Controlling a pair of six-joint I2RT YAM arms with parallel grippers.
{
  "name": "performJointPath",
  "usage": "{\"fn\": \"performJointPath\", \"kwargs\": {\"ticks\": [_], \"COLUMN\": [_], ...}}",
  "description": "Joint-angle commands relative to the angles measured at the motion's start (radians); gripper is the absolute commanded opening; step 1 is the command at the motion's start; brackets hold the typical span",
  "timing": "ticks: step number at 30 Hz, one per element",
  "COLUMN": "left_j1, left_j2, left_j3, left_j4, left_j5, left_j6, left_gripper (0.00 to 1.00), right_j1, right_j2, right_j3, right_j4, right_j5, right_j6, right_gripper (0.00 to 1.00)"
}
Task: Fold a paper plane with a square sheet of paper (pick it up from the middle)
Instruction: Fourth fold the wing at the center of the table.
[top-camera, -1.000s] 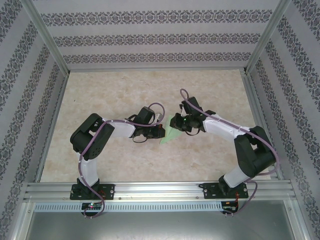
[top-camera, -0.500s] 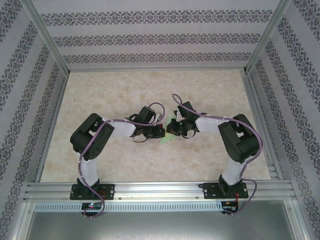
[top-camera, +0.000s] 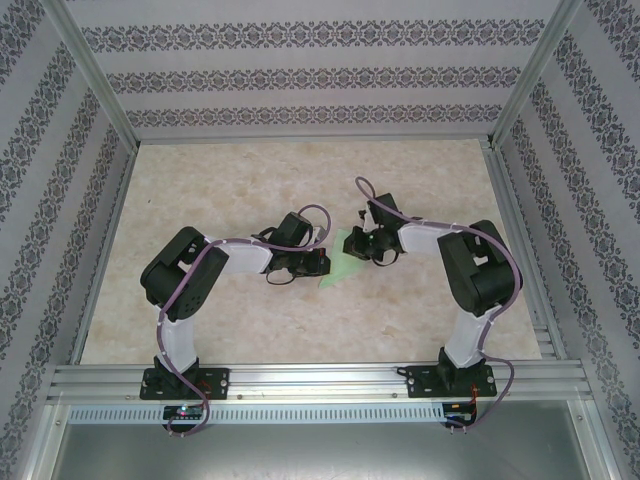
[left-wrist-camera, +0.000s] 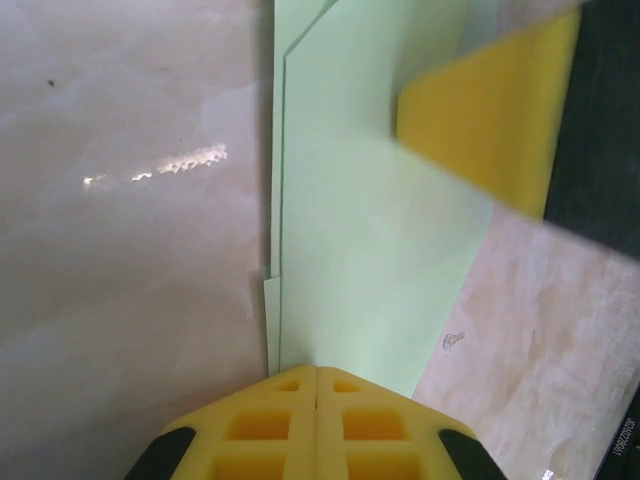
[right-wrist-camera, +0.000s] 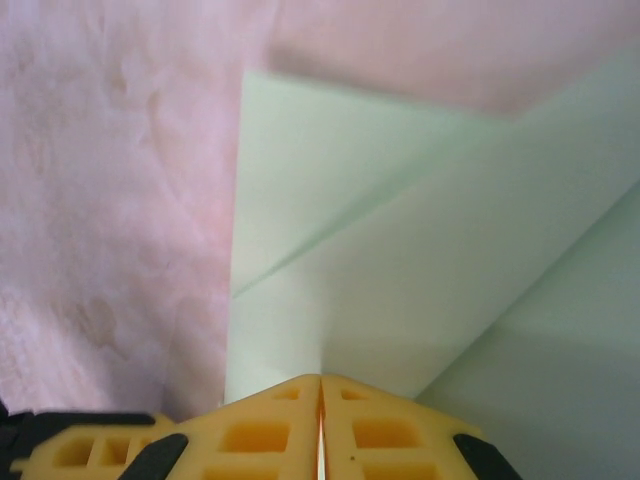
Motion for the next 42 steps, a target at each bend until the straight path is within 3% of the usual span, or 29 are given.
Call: {"fn": "performJointPath", "kwargs": {"ticks": [1, 8, 13, 23, 42], "left_j1": [-0.014, -0.017, -0.018, -0.020, -0.020], "left_j2": [0.047, 0.052, 0.052, 0.054, 0.059], "left_j3": [-0.047, -0.038, -0.033, -0.032, -0.053], "left_j4": [-0.196, -0.202, -0.211, -0.214, -0.259], "left_j5": [-0.073, -0.077, -0.091, -0.097, -0.098], "left_j6": [0.001, 0.001, -0.003, -0.008, 0.007], "left_gripper": [0.00, 0.00, 0.00, 0.00, 0.00], "right_j1": [-0.042, -0.050, 0.022, 0.121, -0.112], "right_j2": [0.036, -0.016, -0.100, -0.019, 0.079], "right_j3": [0.041, 0.045, -0.051, -0.137, -0.003], "right_j4": [-0.006, 0.036, 0.097, 0.199, 0.149], "right_j5": [0.041, -0.029, -0.054, -0.050, -0.008], "right_j6": [-0.043, -0.058, -0.037, 0.026, -0.026], "right_gripper": [0.10, 0.10, 0.10, 0.09, 0.07]}}
